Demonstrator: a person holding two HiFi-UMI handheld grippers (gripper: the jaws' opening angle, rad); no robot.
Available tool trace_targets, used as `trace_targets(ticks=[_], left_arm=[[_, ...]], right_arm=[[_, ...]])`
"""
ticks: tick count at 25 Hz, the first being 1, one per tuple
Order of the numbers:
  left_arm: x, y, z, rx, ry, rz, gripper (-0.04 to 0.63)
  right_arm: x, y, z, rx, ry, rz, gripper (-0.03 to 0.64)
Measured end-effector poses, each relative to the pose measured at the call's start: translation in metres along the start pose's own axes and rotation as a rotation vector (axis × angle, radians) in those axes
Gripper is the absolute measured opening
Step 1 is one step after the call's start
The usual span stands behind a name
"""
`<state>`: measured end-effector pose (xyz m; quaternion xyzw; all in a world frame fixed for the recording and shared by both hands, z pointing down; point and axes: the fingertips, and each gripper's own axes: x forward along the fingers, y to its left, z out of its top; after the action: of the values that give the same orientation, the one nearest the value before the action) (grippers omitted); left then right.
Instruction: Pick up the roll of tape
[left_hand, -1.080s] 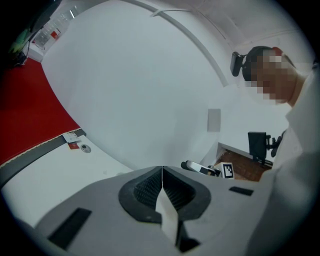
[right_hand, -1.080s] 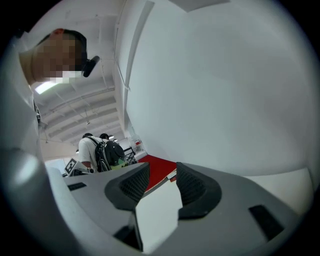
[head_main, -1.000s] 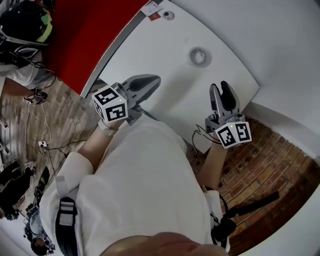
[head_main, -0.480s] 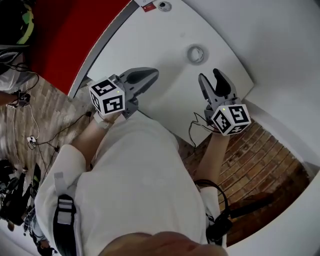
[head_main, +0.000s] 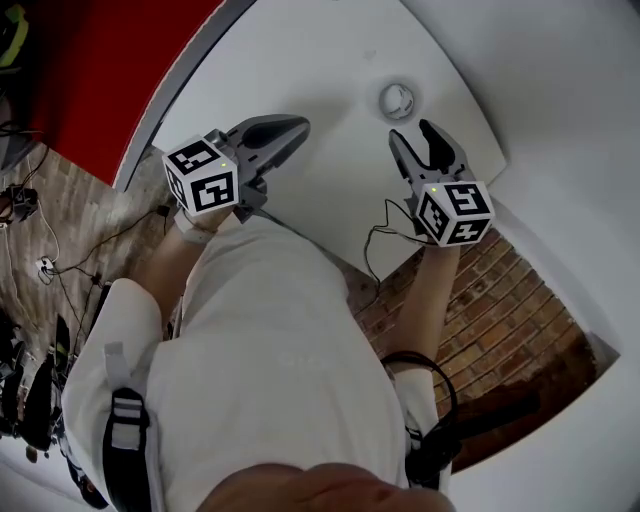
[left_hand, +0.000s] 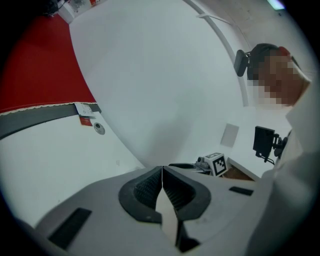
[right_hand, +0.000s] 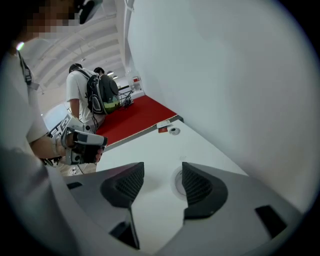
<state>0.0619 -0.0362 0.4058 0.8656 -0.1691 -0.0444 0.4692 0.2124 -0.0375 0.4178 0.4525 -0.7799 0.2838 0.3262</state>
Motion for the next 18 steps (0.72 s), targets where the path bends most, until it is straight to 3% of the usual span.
trace_targets(ticks=[18], left_arm=[[0.002,0.080,-0.010,-0.153,0.000,-0.019,0.009]], right_arm=[[0.115,-0.023,-0.055,-0.136,0.376,0.012,0.230]])
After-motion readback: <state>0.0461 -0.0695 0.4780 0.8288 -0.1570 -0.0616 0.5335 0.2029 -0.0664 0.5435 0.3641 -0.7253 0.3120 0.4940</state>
